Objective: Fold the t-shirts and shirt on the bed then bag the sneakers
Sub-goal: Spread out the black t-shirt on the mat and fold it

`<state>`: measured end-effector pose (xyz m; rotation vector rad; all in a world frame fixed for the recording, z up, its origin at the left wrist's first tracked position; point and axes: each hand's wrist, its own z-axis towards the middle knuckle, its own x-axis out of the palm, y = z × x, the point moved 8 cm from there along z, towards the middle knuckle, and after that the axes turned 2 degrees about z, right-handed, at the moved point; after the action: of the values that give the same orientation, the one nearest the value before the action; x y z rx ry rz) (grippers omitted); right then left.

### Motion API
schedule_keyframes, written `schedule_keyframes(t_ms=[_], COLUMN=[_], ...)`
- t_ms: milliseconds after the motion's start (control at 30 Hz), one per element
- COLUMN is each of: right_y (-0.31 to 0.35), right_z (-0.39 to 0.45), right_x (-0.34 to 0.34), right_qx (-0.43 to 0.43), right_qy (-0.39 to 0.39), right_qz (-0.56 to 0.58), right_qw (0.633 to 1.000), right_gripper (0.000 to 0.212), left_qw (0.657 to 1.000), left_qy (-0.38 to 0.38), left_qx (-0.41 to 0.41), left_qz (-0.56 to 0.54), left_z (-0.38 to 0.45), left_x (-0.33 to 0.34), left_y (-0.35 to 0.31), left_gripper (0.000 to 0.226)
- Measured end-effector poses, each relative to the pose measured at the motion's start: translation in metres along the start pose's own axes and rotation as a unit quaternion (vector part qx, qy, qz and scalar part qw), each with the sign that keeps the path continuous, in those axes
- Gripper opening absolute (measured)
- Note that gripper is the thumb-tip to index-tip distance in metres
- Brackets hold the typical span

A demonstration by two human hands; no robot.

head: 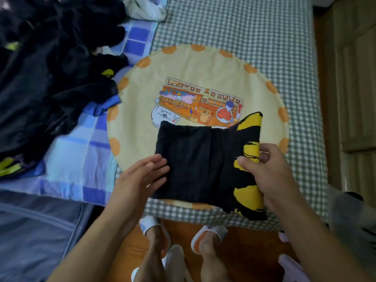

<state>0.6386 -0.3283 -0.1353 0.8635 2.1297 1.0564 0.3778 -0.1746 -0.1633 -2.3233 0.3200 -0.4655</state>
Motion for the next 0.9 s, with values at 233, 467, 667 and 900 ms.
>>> schedule_keyframes(t_ms=[233,467,667,900], right_y=[-0.003,-0.008,-0.046,-0.035], right_z=[-0.026,0.020,0.041,0.032], right_x=[0.131,0.137,0.144,0.147], right_qx=[-0.099,-0.261,-0.255,-0.363], right_qy=[0.103,0.043,0.092,0.058], right_qz=[-0.194,-0.451,-0.598,-0.553], right_qw=[0.971,0.852,0.754,0.747], right_gripper=[0.026,0.052,0.059,0.063], left_qw=[0.985,0.969,0.775,0.630], left_qy=[-0.022,0.028,-0.155,-0.060], left_qx=[-0.053,0.035,0.263,0.265], left_qz=[0.161,0.241,0.553,0.728], left_z=[0.038,0.066,0.040,0.073], left_x=[-0.005,-0.013,-0.017,-0.002], left_y=[0.020,0.021,-0.002,0.056], left_gripper=[0.020,0.018,0.055,0.071])
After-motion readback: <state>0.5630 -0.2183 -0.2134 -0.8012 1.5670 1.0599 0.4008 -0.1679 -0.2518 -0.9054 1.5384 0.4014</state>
